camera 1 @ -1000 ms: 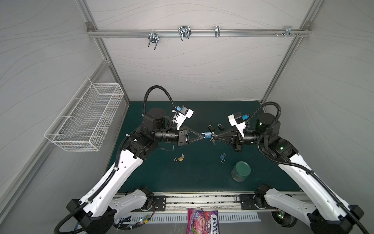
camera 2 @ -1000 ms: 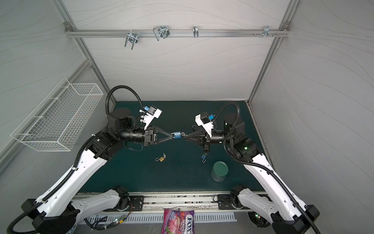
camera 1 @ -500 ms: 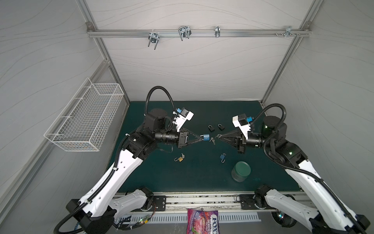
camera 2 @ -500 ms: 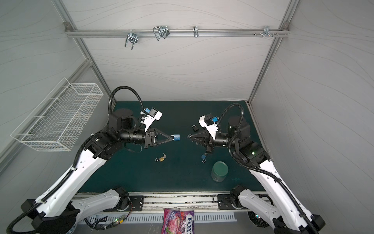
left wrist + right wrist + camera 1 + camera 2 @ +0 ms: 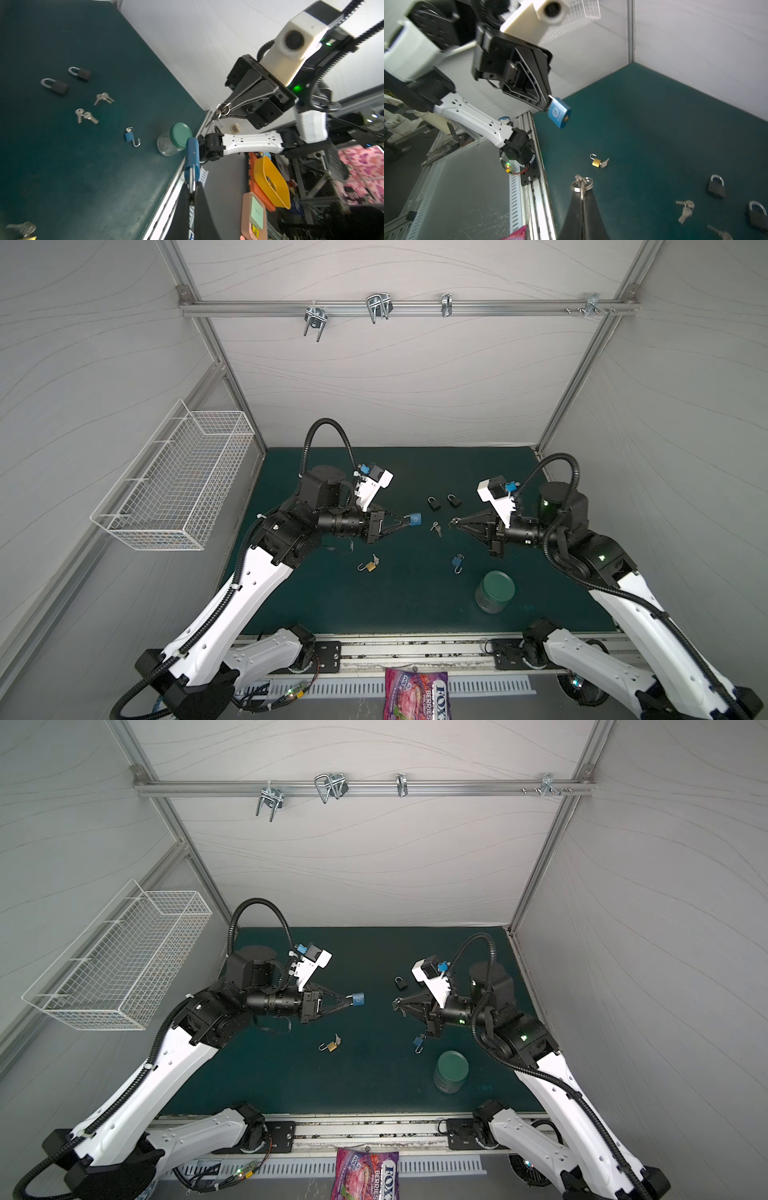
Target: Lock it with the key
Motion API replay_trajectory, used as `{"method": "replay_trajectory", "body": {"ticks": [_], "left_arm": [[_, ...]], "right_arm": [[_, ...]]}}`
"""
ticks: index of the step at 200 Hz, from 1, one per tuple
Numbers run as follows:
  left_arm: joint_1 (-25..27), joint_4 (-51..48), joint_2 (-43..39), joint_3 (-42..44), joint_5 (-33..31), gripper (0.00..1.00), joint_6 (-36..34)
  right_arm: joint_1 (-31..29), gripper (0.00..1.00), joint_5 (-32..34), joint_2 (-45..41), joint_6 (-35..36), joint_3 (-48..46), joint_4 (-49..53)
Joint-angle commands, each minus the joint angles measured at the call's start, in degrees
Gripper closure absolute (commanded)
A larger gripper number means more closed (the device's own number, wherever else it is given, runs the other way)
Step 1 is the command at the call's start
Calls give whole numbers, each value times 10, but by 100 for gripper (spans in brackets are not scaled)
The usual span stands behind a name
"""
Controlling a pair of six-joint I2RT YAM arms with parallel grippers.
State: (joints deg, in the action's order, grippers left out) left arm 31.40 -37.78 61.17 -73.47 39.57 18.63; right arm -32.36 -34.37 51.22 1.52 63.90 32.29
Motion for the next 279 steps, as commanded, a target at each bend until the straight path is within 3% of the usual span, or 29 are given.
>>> {"method": "replay_trajectory", "body": {"ticks": [1, 38, 70, 115, 162, 212, 279], "left_arm": [[-2, -21, -10, 3, -97, 100, -14], [-3, -13, -21, 64, -190, 100, 17], [-10, 35, -50, 132, -207, 100, 59], [-64, 101, -86, 220, -147, 100, 121], [-117, 114, -121, 263, -107, 100, 142], [-202, 153, -137, 290, -20, 100, 183], [-210, 133, -123, 272, -7, 100, 182]], "right_arm": [[-28, 100, 78, 31, 6, 1, 81], [-58, 100, 108, 97, -8, -31, 105], [-58, 100, 132, 162, -32, -47, 80], [-57, 100, 147, 293, -37, -34, 53], [-59, 100, 148, 405, -39, -5, 22], [-59, 100, 141, 492, -32, 44, 13], [-54, 100, 179, 579, -19, 121, 43]]}}
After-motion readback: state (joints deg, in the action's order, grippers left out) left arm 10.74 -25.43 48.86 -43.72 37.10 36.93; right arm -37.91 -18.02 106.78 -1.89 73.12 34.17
